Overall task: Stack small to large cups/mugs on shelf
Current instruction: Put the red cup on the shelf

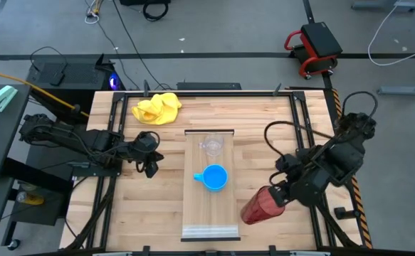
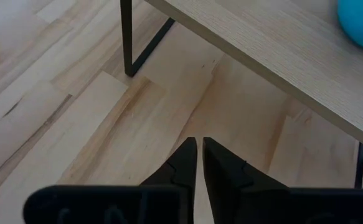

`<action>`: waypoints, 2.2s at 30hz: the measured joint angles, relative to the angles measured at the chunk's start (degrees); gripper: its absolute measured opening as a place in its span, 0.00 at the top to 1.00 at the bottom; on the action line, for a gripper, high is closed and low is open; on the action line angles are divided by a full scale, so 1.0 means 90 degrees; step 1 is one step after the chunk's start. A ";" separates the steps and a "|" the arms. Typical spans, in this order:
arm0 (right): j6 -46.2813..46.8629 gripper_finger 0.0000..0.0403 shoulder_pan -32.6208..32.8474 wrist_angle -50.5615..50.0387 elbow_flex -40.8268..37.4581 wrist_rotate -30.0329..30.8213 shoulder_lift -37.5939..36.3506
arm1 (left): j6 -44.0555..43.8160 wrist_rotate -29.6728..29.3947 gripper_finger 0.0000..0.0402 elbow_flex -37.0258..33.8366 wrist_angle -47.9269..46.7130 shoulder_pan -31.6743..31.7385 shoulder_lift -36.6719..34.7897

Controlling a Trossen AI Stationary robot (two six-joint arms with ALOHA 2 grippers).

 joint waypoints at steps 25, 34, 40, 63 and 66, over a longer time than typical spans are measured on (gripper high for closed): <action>-0.4588 0.99 -0.1092 -0.0004 0.1730 0.0293 0.1691 | -0.0492 -0.0012 0.96 0.0000 -0.0002 0.0000 -0.0001; -0.5299 0.99 -0.0979 0.0168 0.2330 0.0577 0.1767 | -0.0524 -0.0012 0.97 0.0000 -0.0002 0.0002 0.0000; -0.6101 0.99 -0.1095 0.0733 0.2303 0.0218 0.1920 | -0.0554 -0.0012 0.95 0.0000 -0.0004 0.0007 -0.0002; -0.6087 0.99 -0.1561 0.0270 0.2306 0.0290 0.2160 | -0.0629 -0.0135 0.95 0.0000 -0.0005 0.0007 -0.0002; -0.5877 0.99 -0.1549 0.0239 0.2306 0.0187 0.2158 | -0.0629 -0.0133 0.96 0.0000 -0.0002 0.0007 -0.0002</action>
